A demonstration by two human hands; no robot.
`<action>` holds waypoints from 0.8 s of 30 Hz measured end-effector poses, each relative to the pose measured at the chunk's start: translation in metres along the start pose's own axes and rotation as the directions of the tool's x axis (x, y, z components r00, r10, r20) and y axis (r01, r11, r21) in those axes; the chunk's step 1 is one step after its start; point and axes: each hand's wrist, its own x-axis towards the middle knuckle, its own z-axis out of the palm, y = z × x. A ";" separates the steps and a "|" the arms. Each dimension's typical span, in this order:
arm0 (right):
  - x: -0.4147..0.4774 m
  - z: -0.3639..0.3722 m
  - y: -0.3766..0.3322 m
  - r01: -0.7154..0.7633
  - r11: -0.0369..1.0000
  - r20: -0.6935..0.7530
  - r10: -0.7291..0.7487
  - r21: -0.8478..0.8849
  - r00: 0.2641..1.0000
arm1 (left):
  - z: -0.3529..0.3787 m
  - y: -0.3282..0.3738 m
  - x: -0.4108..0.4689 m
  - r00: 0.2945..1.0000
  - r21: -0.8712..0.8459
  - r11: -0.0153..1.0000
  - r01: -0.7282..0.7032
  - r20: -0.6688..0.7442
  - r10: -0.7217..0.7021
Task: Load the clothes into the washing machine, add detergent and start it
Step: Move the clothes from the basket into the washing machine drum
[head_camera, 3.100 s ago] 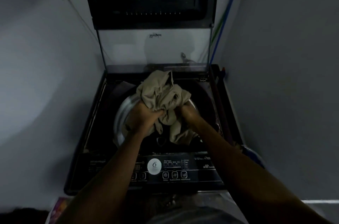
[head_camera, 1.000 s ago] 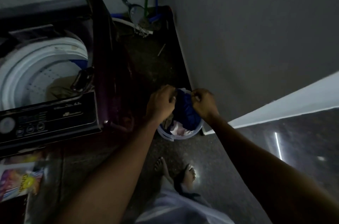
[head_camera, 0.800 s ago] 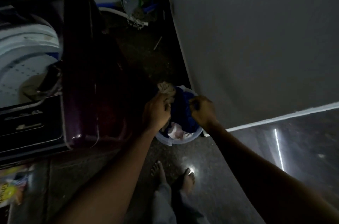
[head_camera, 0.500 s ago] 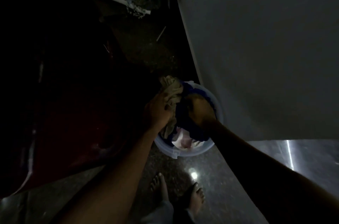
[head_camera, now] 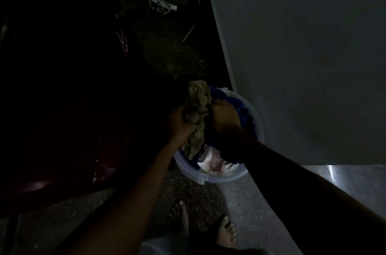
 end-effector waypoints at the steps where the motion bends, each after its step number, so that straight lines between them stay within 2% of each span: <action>1: -0.008 -0.010 -0.002 -0.013 0.991 -0.037 0.018 0.131 0.999 | -0.003 0.004 -0.005 1.000 0.008 1.000 0.010 0.007 -0.010; 2: -0.015 -0.022 -0.006 -0.010 0.956 -0.090 0.038 0.293 0.995 | -0.005 0.011 -0.009 1.000 0.013 1.000 0.023 0.020 -0.024; 4: -0.032 -0.052 -0.018 0.020 0.812 -0.179 0.104 0.583 0.978 | -0.011 0.028 -0.021 0.996 0.028 0.997 0.070 0.055 -0.071; 6: -0.049 -0.085 -0.028 0.004 0.671 -0.188 0.202 0.742 0.961 | -0.020 0.049 -0.034 0.985 0.033 0.988 0.153 0.070 -0.155; 9: -0.075 -0.138 -0.046 -0.105 0.444 -0.047 0.319 0.890 0.947 | -0.041 0.083 -0.064 0.994 0.076 0.994 0.081 0.063 -0.086; 12: -0.097 -0.188 -0.065 -0.075 0.215 0.011 0.286 0.974 0.958 | -0.059 0.117 -0.095 0.997 0.018 0.998 -0.052 0.056 0.051; 15: -0.118 -0.239 -0.091 -0.045 0.050 0.033 0.222 0.998 0.974 | -0.074 0.144 -0.123 0.997 -0.070 0.996 -0.057 0.043 0.060; 18: -0.137 -0.292 -0.111 0.023 0.026 -0.028 0.213 0.999 0.977 | -0.095 0.172 -0.143 1.000 -0.101 0.995 -0.009 0.026 0.011; 21: -0.160 -0.335 -0.110 0.114 0.008 -0.110 0.338 0.993 0.935 | -0.120 0.211 -0.158 0.996 -0.241 0.968 0.068 -0.040 -0.080; 24: -0.187 -0.349 -0.103 0.031 0.051 -0.050 0.425 0.998 0.904 | -0.147 0.259 -0.174 0.986 -0.284 0.959 0.021 -0.154 -0.068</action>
